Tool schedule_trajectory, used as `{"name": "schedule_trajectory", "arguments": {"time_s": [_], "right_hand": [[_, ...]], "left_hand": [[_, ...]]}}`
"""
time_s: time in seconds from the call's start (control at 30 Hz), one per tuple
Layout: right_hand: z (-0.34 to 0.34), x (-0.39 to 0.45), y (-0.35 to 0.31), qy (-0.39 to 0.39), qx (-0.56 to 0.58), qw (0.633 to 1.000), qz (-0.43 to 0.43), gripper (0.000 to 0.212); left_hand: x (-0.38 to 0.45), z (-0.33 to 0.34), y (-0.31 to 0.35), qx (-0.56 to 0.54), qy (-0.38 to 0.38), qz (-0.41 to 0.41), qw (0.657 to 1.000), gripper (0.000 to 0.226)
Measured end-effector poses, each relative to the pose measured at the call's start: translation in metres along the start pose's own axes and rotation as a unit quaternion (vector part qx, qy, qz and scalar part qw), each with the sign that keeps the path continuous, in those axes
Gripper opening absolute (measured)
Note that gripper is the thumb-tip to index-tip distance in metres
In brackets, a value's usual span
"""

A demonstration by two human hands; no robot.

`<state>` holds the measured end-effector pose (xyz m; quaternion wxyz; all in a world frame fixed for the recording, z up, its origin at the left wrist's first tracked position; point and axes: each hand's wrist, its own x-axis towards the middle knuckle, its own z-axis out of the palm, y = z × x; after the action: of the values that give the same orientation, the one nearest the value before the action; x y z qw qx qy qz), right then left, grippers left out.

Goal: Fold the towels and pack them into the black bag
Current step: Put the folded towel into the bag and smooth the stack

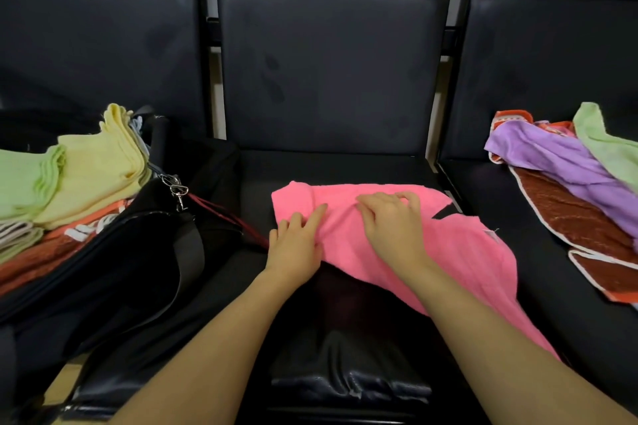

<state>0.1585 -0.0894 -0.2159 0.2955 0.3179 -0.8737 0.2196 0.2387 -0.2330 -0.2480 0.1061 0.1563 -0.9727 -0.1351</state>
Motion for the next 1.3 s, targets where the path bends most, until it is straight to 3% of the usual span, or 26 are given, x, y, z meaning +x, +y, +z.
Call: {"name": "schedule_trajectory", "arguments": {"time_s": [0.07,0.2,0.27,0.33,0.4,0.43,0.5,0.67,0.83,0.93,1.07,1.17,1.3], "right_hand": [[-0.007,0.004,-0.003,0.068,0.072,0.995,0.005,0.015],[-0.019,0.006,-0.009,0.054,0.181,0.981,0.038,0.015],[-0.024,0.005,-0.009,-0.005,0.234,0.972,0.028,0.017],[-0.03,0.003,-0.007,-0.125,0.295,0.947,0.023,0.019],[-0.032,-0.001,-0.008,-0.24,0.295,0.925,0.015,0.012],[-0.032,-0.004,-0.009,-0.256,0.284,0.924,0.013,0.01],[-0.03,-0.005,-0.01,-0.211,0.266,0.94,0.029,0.014],[-0.046,0.004,-0.014,-0.013,0.265,0.954,0.142,0.013],[-0.063,0.006,-0.021,0.052,0.184,0.969,0.156,0.015],[-0.068,0.009,-0.013,0.083,0.13,0.975,0.158,0.014],[-0.061,0.002,0.004,0.015,0.027,0.986,0.162,0.016],[-0.051,-0.005,0.013,-0.045,-0.025,0.986,0.161,0.017],[-0.045,-0.006,0.017,-0.078,-0.037,0.982,0.166,0.017]], "left_hand": [[0.0,-0.003,0.0,0.027,-0.001,-0.01,1.0,0.06],[0.001,-0.008,-0.001,0.061,0.036,-0.018,0.997,0.033],[0.002,-0.013,-0.003,-0.03,0.05,-0.041,0.997,0.028],[0.002,-0.017,-0.006,-0.127,0.071,-0.041,0.988,0.036],[0.001,-0.019,-0.01,-0.19,0.114,-0.015,0.975,0.037],[-0.002,-0.021,-0.011,-0.209,0.134,-0.005,0.969,0.035],[-0.007,-0.027,-0.012,-0.243,0.173,-0.006,0.954,0.032],[-0.007,-0.055,-0.001,-0.352,0.234,-0.038,0.905,0.025],[0.0,-0.083,0.02,-0.313,0.266,0.008,0.912,0.023],[0.011,-0.085,0.025,-0.295,0.225,0.039,0.928,0.027],[0.009,-0.052,0.022,-0.208,0.065,0.043,0.975,0.057],[-0.003,-0.034,0.023,-0.065,0.021,0.073,0.995,0.049],[-0.013,-0.031,0.024,0.058,-0.083,0.177,0.979,0.029]]}}
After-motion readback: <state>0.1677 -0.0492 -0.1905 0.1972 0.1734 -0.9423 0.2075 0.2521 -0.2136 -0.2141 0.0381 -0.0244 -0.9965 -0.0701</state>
